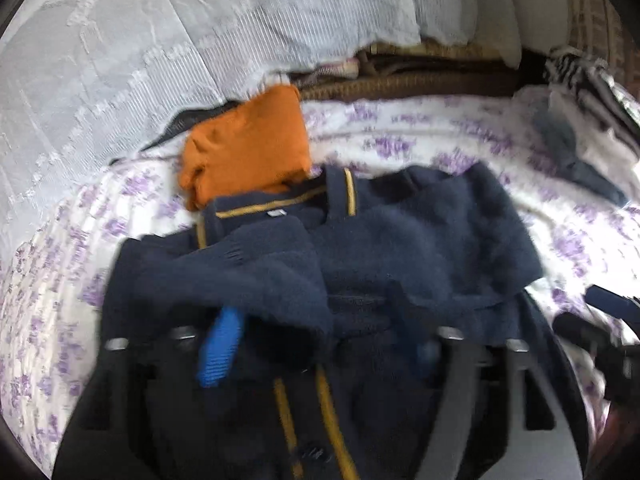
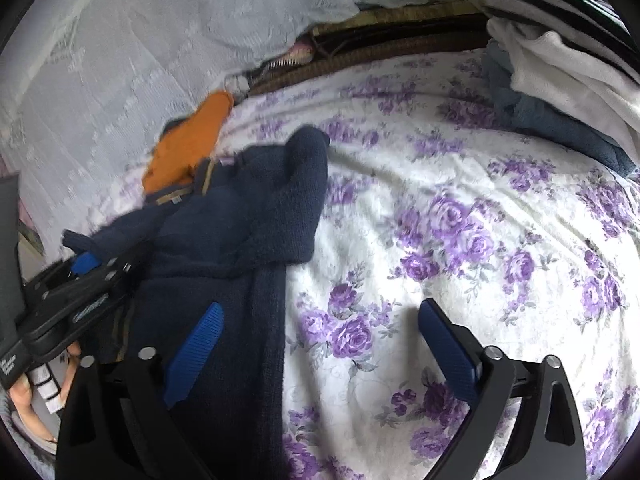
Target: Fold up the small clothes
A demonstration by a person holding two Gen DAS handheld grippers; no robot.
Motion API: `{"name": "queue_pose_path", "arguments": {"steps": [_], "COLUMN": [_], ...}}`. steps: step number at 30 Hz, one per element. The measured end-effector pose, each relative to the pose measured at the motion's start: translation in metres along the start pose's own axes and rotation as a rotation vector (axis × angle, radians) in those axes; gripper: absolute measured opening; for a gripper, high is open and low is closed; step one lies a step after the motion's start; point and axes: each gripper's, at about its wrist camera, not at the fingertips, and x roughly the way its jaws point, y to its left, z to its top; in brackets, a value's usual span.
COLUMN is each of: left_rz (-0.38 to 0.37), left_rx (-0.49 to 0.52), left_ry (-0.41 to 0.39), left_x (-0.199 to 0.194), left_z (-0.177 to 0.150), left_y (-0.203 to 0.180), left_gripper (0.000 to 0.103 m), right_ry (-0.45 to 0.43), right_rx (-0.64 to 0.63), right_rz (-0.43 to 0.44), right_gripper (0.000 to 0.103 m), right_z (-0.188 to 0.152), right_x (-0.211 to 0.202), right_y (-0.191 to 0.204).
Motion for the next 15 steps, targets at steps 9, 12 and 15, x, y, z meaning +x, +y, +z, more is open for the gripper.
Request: {"name": "queue_pose_path", "arguments": {"steps": [9, 12, 15], "left_rz": [0.106, 0.144, 0.157], "left_rx": [0.001, -0.125, -0.306], "left_ry": [-0.092, -0.06, -0.029], "left_x": [-0.048, -0.043, -0.032], "left_z": [-0.029, -0.04, -0.052], "left_y": [0.076, 0.122, 0.171], "left_gripper": [0.096, 0.096, 0.096], "right_ry": [-0.028, 0.025, 0.021], "right_rx": [-0.088, -0.272, -0.437], "right_rz": [0.247, 0.178, 0.098], "right_gripper": [0.088, 0.088, 0.088], "right_z": [0.017, 0.014, 0.006], "right_x": [-0.014, 0.006, 0.02], "right_y": [0.059, 0.119, 0.173]}}
